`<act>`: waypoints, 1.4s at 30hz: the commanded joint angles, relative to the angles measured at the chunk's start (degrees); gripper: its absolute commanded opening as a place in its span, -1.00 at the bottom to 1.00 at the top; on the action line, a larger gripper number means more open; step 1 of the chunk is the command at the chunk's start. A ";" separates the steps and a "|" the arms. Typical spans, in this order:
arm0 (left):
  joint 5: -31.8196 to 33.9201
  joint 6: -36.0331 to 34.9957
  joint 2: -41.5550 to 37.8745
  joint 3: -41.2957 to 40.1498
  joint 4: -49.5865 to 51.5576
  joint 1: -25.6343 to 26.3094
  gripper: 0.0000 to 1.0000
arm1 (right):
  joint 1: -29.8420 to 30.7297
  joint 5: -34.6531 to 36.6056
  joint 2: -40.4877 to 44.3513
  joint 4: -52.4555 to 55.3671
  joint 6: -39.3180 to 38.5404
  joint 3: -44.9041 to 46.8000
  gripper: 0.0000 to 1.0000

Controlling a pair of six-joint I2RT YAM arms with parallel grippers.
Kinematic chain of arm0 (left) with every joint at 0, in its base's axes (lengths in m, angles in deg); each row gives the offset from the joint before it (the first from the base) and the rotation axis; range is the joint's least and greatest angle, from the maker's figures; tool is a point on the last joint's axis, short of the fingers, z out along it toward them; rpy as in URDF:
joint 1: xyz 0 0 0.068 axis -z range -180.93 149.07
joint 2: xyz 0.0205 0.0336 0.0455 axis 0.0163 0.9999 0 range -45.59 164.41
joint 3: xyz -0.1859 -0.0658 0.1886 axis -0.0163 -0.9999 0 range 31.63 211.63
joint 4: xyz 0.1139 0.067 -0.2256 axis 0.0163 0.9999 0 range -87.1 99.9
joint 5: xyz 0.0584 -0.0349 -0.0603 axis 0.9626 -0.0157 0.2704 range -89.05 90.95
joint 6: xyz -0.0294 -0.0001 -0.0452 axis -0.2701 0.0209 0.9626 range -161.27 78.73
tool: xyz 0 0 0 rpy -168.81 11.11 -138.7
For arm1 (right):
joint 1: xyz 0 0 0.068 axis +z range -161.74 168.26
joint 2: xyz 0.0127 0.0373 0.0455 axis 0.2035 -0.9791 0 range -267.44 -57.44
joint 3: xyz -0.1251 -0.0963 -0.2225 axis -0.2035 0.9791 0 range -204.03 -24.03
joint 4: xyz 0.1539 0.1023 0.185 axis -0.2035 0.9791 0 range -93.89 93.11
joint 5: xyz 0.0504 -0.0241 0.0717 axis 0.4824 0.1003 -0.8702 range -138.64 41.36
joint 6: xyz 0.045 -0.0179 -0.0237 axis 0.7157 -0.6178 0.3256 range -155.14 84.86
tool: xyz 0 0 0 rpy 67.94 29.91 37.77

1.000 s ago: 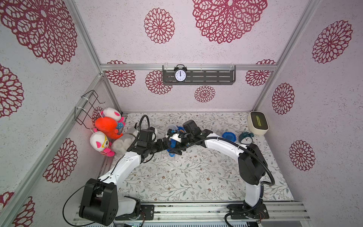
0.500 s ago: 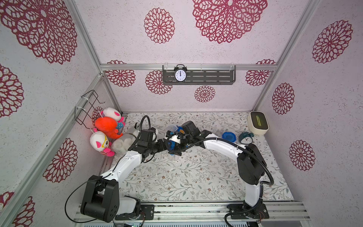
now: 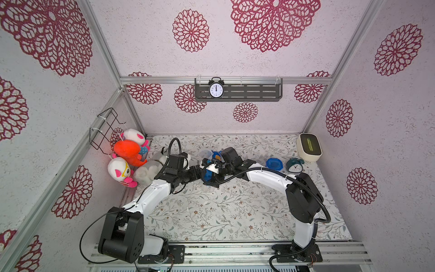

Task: Pack away toiletry kits
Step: Close the fastener on the container.

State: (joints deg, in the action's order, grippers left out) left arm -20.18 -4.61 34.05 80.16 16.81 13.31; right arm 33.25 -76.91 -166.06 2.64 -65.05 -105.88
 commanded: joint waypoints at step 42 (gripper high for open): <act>-1.73 -4.68 -2.90 -1.37 0.97 0.62 0.48 | -1.91 -4.05 4.37 18.26 -14.26 -5.88 0.97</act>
State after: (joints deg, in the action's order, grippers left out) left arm -21.66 -7.75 32.41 79.72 17.38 13.59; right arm 32.11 -78.42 -160.12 15.05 -74.39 -108.39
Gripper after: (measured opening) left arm 0.743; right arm 0.987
